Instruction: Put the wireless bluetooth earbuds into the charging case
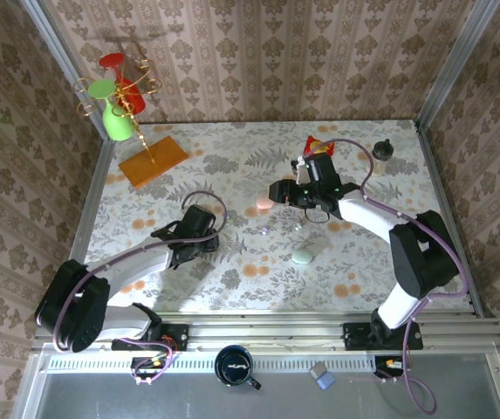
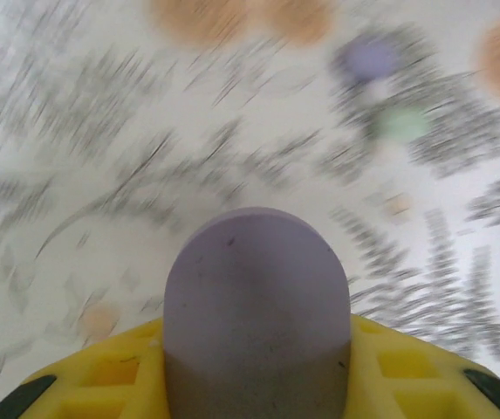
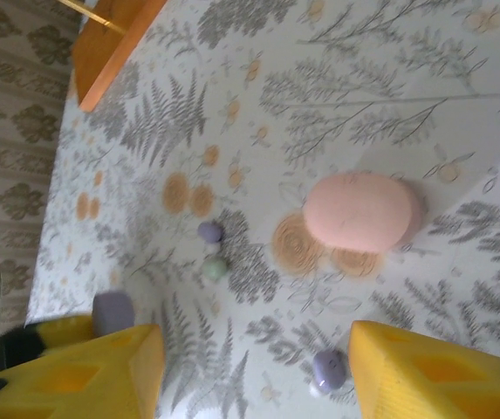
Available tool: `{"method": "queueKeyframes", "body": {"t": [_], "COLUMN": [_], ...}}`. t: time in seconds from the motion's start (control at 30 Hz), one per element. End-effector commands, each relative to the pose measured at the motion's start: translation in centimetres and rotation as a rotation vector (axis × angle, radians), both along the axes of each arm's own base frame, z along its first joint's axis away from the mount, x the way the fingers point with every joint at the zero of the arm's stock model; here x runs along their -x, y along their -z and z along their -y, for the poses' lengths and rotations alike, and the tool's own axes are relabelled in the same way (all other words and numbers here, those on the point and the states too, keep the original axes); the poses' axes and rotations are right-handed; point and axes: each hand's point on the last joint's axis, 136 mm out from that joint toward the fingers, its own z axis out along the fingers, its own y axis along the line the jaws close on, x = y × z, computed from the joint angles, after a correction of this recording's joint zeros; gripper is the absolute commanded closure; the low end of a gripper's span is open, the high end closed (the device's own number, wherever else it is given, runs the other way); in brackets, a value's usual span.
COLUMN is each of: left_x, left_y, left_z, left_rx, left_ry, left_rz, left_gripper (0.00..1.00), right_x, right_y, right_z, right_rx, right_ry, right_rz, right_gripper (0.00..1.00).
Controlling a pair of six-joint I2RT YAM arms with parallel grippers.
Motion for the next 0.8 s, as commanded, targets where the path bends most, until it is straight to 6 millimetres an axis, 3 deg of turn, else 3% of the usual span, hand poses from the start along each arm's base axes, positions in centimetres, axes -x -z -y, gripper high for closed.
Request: {"method": "queueKeyframes", "body": {"t": [0.0,0.1,0.2,0.37,0.53,0.77], "left_x": [-1.7,-1.9,-0.4,1.6,3.1,2.3], "left_y": [-3.6,-5.9,-7.4,-9.1,-9.6,-10.8], "left_z": [4.5,7.4,10.4,13.4,15.1,15.4], "left_rx": [0.056,0.078,0.075,0.112,0.151,0.154], "left_ry": [0.321,0.499,0.709,0.888,1.010,0.983], "left_rz": [0.248,0.376,0.491,0.576,0.597,0.625], "left_gripper": [0.90,0.90,0.90,0.90,0.88,0.87], "right_x": [2.2,3.9,5.0,6.4,7.3,8.1], "right_y": [-3.0,-3.7,-4.2,-4.1,-4.4,-3.4], "right_z": [-1.5,-2.1,-2.6,-3.2,-4.4,-4.7], "right_rx": [-0.120,-0.193,-0.258,-0.307,-0.374,-0.378], "right_ry": [-0.094,-0.145,-0.171,-0.222,-0.289,-0.312], "right_rz": [0.008,-0.032,-0.076,-0.118,-0.143,-0.180], "right_gripper": [0.40,0.40,0.41,0.42,0.44,0.50]}}
